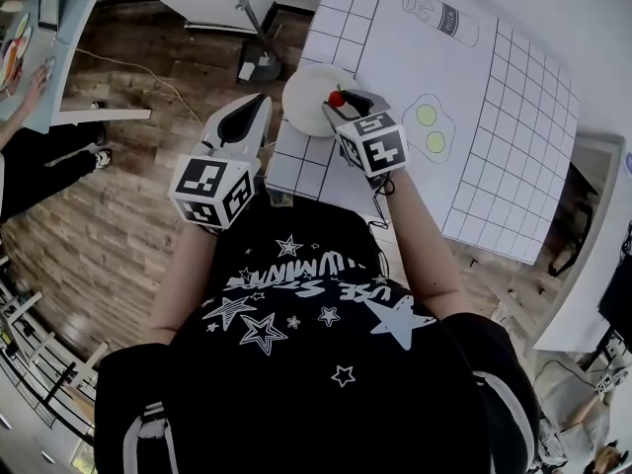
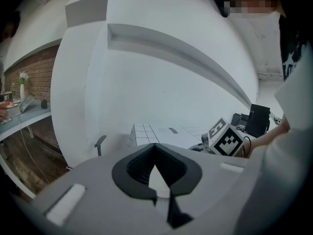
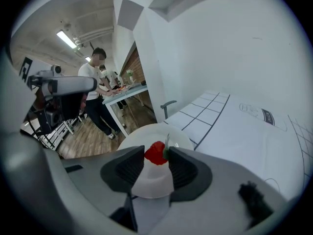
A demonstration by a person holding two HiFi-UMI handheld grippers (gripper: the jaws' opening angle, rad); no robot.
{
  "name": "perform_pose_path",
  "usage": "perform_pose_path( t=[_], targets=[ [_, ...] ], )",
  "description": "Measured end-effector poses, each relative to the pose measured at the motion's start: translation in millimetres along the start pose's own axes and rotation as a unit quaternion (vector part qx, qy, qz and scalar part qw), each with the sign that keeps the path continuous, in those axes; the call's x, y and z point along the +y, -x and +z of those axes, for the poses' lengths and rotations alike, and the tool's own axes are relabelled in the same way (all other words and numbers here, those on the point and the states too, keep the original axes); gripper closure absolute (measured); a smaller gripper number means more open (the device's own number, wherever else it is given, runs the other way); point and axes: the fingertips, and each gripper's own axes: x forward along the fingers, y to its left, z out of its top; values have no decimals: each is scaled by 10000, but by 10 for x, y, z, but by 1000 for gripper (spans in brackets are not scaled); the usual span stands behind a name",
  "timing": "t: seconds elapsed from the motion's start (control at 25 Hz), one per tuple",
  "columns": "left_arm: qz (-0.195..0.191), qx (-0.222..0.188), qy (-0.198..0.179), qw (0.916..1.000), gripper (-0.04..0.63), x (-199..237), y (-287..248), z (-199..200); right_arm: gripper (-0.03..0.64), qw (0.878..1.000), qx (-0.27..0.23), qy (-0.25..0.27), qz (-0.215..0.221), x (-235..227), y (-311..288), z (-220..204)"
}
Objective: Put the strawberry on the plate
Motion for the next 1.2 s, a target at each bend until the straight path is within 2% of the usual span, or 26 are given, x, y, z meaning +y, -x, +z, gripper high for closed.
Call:
perform_pose_path(
  t=[0.72, 1.0, 1.2],
  targets=[
    [-161, -189, 7, 9997, 588, 14, 48, -13, 451, 9998, -157, -70, -129, 63, 91, 27],
    [105, -61, 294, 9995, 588, 62, 262, -243, 451, 9961, -689, -426, -359, 44, 276, 47],
    [152, 133, 328, 9993, 588, 50, 425, -424, 451, 9876, -1186, -836, -599, -83, 472, 99]
  ],
)
